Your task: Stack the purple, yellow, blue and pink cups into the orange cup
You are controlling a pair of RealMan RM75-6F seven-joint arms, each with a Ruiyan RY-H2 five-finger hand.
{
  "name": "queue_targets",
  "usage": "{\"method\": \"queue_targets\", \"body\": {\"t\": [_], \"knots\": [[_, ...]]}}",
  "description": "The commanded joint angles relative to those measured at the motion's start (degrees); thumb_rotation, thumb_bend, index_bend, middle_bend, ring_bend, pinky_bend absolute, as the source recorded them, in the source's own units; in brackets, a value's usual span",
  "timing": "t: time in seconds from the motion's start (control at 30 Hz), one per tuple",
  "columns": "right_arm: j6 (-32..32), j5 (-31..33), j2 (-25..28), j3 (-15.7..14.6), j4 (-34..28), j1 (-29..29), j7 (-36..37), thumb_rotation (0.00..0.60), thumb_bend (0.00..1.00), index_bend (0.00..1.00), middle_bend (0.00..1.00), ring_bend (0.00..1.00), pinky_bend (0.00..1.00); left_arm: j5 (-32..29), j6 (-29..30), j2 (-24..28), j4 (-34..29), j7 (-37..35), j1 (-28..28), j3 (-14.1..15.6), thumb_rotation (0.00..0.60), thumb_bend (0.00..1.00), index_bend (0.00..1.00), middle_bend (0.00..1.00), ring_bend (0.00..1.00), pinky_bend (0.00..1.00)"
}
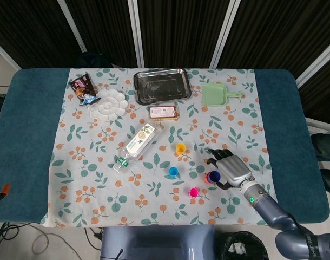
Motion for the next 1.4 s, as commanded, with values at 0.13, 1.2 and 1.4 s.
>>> {"method": "queue_targets", "body": {"t": [0.13,1.2,1.4], "knots": [[0.56,0.75,-0.01,-0.28,-0.56,0.32,-0.99,0.6,0.4,0.0,0.0,0.06,0.09,0.03,-0.12,-0.01,0.01,0.0,-0.06,0.03,0.6,0.22,0.13,0.07,0.01,0.0],[-0.44,22.01,-3.77,9.23,4.76,13.41,-4.55,0.6,0.4,0.14,0.0,0.06,0.09,-0.27,-0.19,-0.05,-0.2,-0.45,0.0,-0.07,0.6,0.22,0.13,0.07,0.01,0.0],[0.5,26.1,-8.28,8.19,6.95,17.03,-7.77,0.6,0.4,0.17,0.0,0.06,0.09,-0.93,-0.45,-0.02,-0.08,-1.02,0.0,-0.31,0.6,0.22,0.14,0.07,0.01,0.0]]}}
